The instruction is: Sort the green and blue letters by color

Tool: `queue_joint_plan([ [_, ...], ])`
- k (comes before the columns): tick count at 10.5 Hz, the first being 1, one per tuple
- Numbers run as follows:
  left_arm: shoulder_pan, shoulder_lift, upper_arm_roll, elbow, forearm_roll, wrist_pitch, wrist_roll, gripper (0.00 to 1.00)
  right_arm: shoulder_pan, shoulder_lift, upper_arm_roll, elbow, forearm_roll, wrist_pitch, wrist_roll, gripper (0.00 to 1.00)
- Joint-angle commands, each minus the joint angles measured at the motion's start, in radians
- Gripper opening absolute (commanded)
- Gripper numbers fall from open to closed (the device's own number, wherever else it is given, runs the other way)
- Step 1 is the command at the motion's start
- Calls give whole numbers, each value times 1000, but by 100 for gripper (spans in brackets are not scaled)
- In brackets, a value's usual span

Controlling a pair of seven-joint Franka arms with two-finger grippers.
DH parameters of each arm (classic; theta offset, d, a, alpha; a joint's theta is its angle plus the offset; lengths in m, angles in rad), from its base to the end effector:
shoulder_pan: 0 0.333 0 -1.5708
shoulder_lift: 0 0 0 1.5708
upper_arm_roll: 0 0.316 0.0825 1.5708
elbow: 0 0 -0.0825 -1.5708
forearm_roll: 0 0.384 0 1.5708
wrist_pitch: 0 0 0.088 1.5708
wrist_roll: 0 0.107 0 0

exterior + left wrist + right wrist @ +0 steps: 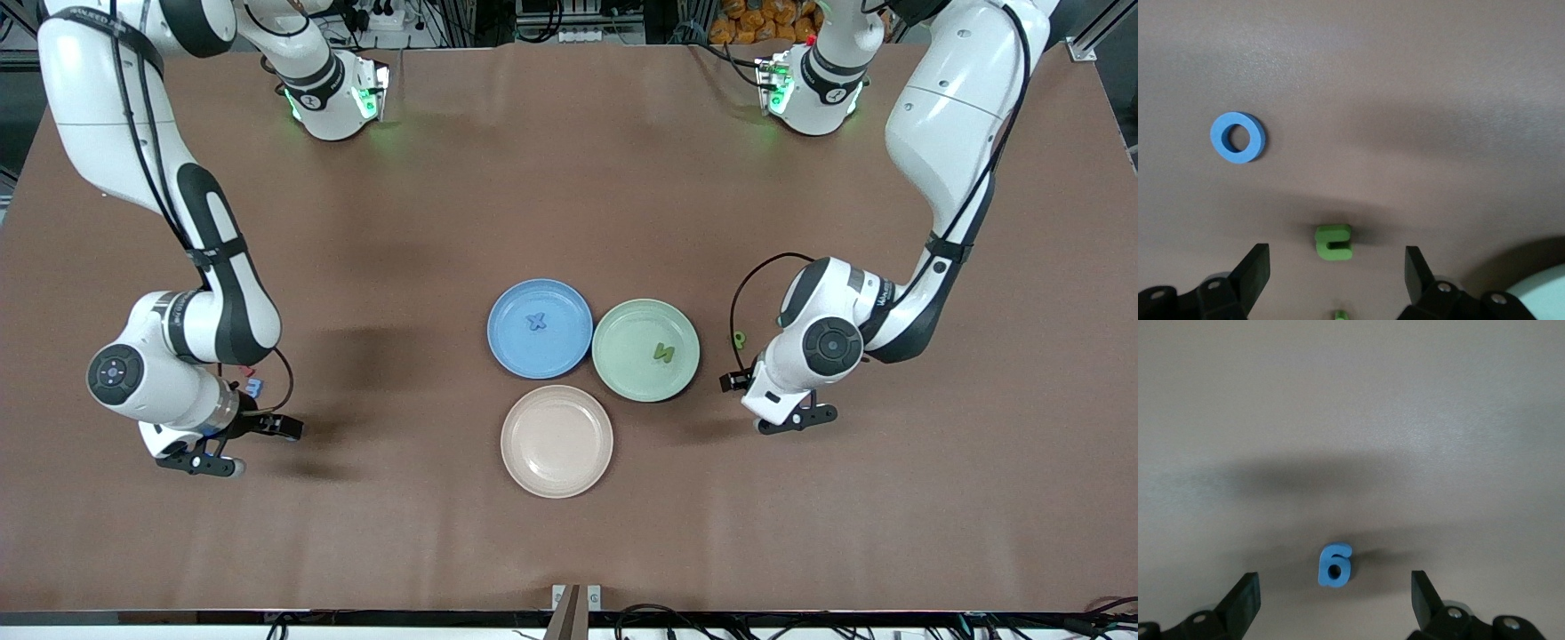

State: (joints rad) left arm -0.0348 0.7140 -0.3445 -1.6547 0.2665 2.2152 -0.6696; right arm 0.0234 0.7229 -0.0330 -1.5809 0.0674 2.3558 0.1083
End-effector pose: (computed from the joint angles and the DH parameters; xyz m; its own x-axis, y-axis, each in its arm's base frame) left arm 0.6361 -0.2180 0.2034 0.9781 0.1845 -0.0963 0.1814 -0.9826 -0.0397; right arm 0.7050 -0.0026 0.2177 0.9866 -0.1555 0.0487 -0.1539 -0.9875 -0.0337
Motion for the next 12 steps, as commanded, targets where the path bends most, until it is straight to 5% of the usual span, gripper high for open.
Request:
queue_joint_plan([
  [1, 2, 18, 7, -33, 80, 54, -31, 90, 1, 26, 1, 3, 23, 37, 7, 100],
  [2, 1, 22, 7, -33, 82, 58, -30, 89, 4, 21, 1, -31, 25, 72, 8, 100],
  [6, -2, 32, 6, -33, 83, 66, -25, 41, 4, 30, 1, -80, 25, 160, 7, 94],
  [9, -8, 29, 6, -31, 82, 66, -25, 0, 9, 38, 1, -82, 23, 171, 5, 43],
  [11, -10, 0, -5, -27, 82, 60, -25, 0, 13, 39, 1, -94, 26, 189, 7, 1],
  [12, -19, -28, -11, -27, 82, 54, -25, 0, 13, 38, 1, -103, 26, 207, 8, 0],
])
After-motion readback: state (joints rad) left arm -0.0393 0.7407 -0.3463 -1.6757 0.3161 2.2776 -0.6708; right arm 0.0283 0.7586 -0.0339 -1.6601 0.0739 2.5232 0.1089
